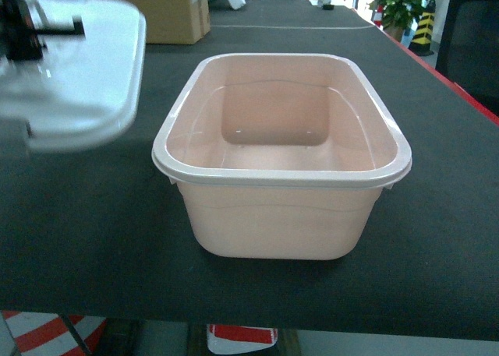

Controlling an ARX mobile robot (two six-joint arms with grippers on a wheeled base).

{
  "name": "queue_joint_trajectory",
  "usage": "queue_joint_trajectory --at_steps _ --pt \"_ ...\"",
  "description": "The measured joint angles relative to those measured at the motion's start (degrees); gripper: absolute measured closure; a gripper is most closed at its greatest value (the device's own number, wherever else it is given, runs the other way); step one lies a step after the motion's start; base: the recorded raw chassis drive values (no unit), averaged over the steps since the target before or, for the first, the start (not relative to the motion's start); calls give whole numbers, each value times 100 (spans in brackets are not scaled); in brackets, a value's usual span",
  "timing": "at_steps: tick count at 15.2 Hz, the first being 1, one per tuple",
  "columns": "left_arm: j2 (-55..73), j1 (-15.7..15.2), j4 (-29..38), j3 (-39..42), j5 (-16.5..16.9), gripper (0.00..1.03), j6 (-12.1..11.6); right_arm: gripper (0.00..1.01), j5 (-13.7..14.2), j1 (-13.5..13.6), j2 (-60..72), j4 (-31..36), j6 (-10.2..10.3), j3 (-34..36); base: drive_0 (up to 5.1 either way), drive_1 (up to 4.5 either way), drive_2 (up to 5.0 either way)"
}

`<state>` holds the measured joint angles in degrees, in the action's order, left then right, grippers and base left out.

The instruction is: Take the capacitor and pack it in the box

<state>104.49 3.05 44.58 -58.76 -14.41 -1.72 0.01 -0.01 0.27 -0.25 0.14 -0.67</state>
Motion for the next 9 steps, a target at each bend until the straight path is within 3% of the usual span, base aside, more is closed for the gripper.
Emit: queue_joint_trajectory --at_steps 1,4,7,9 --pt "-361 190 -389 -275 -179 101 37 3 0 0 0 -4 0 0 0 0 0" --pt "-595 1252 -1368 -927 -501 101 188 3 0 0 0 -4 0 0 0 0 0" --pt "-68 2282 -2562 -1488 -846 101 682 3 0 0 0 -4 0 0 0 0 0" --pt "273 2839 -2787 -1731 -1115 101 914 3 0 0 0 -2 0 0 0 0 0"
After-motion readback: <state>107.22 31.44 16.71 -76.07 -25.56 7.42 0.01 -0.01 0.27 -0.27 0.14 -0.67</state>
